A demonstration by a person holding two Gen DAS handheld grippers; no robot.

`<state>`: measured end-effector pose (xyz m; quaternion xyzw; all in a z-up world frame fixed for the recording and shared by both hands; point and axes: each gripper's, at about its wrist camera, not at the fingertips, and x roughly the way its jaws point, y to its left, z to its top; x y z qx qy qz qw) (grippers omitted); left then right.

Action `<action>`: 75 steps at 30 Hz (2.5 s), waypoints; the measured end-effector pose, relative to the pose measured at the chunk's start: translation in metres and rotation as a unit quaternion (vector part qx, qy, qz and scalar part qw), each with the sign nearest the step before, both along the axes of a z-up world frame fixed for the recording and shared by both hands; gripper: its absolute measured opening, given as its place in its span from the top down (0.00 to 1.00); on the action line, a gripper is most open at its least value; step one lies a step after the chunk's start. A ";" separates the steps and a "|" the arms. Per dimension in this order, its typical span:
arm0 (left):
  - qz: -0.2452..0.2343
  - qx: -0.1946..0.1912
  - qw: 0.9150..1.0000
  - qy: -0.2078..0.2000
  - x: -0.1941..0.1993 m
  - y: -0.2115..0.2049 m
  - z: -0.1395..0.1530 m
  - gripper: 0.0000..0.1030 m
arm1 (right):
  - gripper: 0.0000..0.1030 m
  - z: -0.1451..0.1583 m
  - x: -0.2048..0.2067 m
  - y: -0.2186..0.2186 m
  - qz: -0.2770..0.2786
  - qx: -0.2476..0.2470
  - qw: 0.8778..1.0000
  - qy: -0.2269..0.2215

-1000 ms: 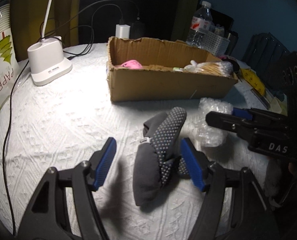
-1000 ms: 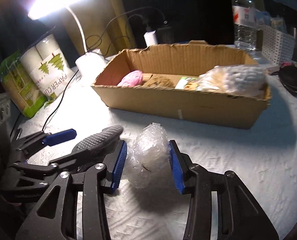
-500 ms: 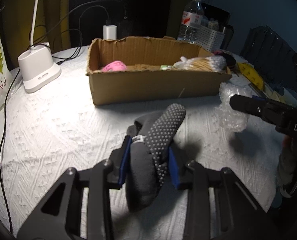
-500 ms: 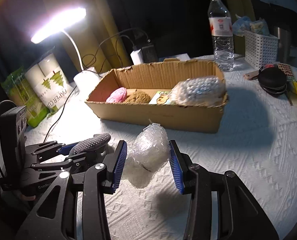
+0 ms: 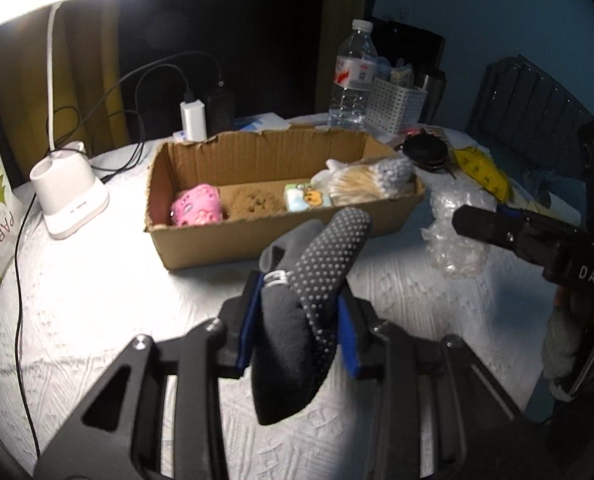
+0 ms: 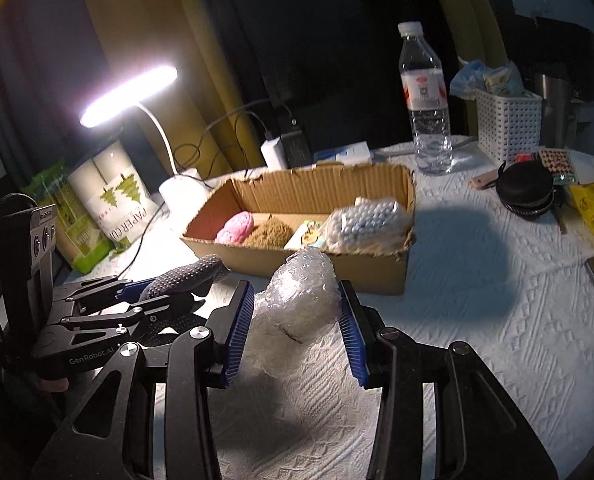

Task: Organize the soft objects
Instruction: 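Carry the glove and bubble wrap over the box and release both into it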

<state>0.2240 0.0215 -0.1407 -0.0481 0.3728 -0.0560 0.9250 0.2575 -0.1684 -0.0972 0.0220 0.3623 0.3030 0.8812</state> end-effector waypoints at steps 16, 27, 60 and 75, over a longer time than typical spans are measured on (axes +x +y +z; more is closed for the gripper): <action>-0.006 0.013 0.999 -0.046 0.035 -0.022 0.042 0.66 | 0.56 0.031 0.023 -0.026 0.000 0.021 0.999 -0.042; 0.001 0.038 0.998 -0.057 0.074 -0.029 0.054 0.66 | 0.56 0.031 0.046 -0.051 -0.015 0.040 0.998 -0.046; 0.019 0.018 1.000 -0.016 0.122 -0.011 0.008 0.35 | 0.56 0.012 0.083 -0.049 -0.031 0.002 0.999 -0.028; 0.063 0.005 0.997 -0.054 0.060 0.065 0.027 0.20 | 0.56 0.037 0.054 0.034 0.007 -0.040 0.998 -0.054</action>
